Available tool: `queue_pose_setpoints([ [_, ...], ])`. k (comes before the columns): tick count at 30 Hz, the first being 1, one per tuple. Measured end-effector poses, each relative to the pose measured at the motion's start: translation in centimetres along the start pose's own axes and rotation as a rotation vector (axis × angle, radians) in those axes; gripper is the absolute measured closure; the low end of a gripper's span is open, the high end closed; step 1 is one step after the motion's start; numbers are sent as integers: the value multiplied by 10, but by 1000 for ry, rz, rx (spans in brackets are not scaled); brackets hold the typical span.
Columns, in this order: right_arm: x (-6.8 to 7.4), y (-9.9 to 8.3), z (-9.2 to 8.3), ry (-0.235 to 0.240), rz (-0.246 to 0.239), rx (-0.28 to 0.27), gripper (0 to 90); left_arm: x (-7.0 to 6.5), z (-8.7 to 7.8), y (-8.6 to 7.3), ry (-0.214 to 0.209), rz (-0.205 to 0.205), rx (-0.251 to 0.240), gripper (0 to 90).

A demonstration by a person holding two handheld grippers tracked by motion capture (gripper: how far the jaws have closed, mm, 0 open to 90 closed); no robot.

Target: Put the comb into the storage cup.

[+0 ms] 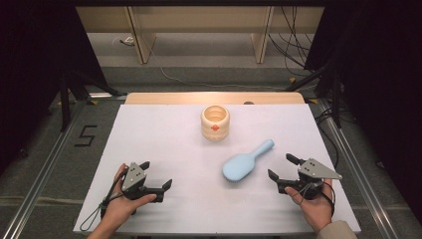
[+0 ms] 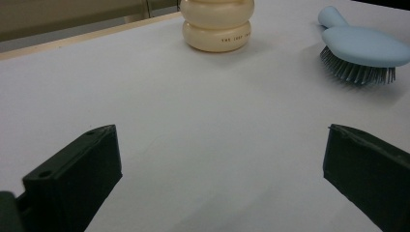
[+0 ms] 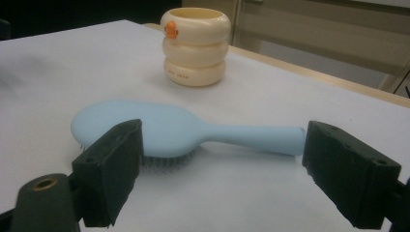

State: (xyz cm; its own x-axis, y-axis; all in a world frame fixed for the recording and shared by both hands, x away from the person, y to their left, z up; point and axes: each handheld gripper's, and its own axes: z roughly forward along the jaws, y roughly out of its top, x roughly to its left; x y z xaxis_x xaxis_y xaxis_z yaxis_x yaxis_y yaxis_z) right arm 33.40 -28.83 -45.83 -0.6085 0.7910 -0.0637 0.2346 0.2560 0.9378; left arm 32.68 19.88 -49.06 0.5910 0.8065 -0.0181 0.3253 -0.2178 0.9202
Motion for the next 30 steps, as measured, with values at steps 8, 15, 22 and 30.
queue_pose_setpoints([
  [8,0,1,0,-5,-4,-1,159,1,-1,0,2,-2,-2,0],
  [15,-2,13,7,-44,-23,-7,172,1,-1,0,4,-3,-3,0],
  [22,-8,33,33,-65,-52,31,313,1,0,0,6,-6,-4,0],
  [30,-11,46,74,-68,-73,144,471,2,-1,-1,7,-9,-6,0],
])
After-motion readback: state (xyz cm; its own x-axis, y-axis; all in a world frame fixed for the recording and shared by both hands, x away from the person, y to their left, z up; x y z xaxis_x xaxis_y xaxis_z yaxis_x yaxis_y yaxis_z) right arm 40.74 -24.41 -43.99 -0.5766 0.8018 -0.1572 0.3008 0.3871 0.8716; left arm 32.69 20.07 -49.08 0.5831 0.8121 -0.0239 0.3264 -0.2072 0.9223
